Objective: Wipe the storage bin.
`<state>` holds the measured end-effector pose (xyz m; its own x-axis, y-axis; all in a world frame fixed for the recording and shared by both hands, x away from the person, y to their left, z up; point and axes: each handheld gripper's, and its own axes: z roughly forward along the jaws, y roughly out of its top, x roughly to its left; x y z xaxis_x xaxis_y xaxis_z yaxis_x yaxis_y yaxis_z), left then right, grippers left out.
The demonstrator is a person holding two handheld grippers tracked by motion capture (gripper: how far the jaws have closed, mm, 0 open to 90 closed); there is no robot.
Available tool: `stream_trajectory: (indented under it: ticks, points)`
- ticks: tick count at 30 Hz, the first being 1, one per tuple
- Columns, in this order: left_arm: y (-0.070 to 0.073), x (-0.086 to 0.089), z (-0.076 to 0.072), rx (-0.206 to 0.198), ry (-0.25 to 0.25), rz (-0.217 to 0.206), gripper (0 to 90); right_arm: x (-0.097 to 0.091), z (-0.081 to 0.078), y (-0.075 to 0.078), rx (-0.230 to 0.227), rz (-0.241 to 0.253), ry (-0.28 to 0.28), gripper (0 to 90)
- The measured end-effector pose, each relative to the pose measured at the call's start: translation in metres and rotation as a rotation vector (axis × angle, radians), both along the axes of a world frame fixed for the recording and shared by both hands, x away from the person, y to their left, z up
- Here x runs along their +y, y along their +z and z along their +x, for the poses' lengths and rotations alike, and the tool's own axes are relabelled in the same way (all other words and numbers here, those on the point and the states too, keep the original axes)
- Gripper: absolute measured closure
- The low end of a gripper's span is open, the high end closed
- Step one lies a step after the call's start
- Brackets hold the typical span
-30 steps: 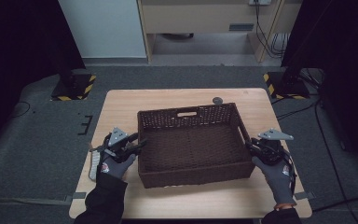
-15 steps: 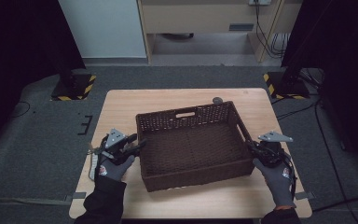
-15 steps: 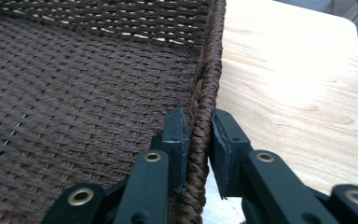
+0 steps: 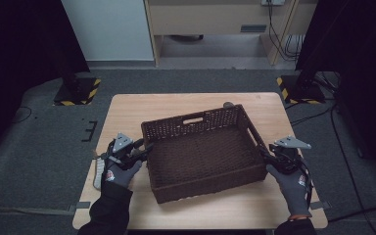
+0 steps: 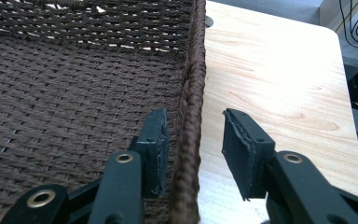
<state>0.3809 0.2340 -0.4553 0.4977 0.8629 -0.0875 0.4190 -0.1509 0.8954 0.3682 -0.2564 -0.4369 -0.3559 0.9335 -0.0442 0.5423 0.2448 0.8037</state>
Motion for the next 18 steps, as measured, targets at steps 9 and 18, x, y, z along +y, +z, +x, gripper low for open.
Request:
stream_trajectory:
  ticks: [9,18]
  points:
    - [0.007,0.0,-0.005,0.003,-0.003,0.009,51.4,0.001,0.0,-0.003,0.025,-0.019,0.002,79.8]
    - [0.0,0.003,0.006,0.011,0.007,-0.014,46.9,-0.002,0.012,-0.007,0.001,-0.015,-0.024,76.6]
